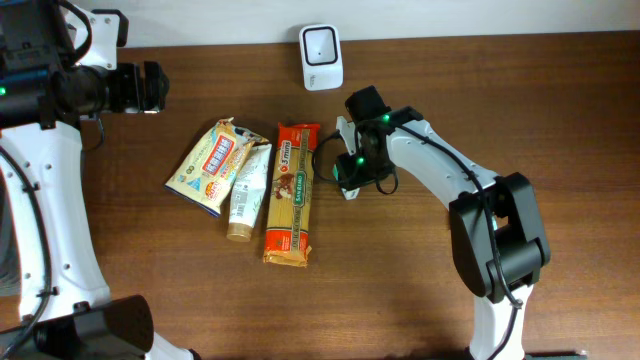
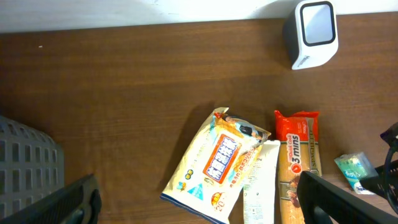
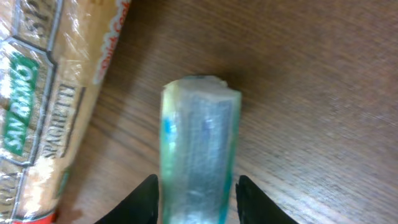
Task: Scan the item barcode
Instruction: 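Lift the mint pack with the right gripper toward the scanner, then carry the mint pack right and release it beside the wipes pack, then reach the right gripper to the spaghetti package and grasp it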
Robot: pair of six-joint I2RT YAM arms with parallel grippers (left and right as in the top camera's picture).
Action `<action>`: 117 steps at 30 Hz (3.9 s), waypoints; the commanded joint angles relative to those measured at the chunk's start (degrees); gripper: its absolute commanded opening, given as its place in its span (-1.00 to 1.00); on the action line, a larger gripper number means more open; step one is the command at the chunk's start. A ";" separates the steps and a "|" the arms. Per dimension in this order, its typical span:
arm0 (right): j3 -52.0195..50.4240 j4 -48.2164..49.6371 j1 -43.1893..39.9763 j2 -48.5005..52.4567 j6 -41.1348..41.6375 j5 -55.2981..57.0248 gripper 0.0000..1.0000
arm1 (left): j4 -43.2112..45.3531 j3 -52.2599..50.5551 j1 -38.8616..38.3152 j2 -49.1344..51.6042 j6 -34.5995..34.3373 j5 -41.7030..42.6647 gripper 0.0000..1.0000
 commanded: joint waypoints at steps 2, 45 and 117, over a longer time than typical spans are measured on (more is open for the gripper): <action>-0.39 0.26 -0.74 -0.31 2.89 6.51 -0.49 | 0.07 0.37 0.20 -0.28 0.92 0.44 0.98; -7.17 21.97 -18.53 -7.63 15.13 -75.60 -0.92 | 0.07 0.37 0.20 -0.28 0.92 0.42 0.98; 9.22 -8.13 -4.90 -5.88 11.93 -5.75 0.16 | 0.07 0.37 0.20 -0.28 0.94 0.42 0.98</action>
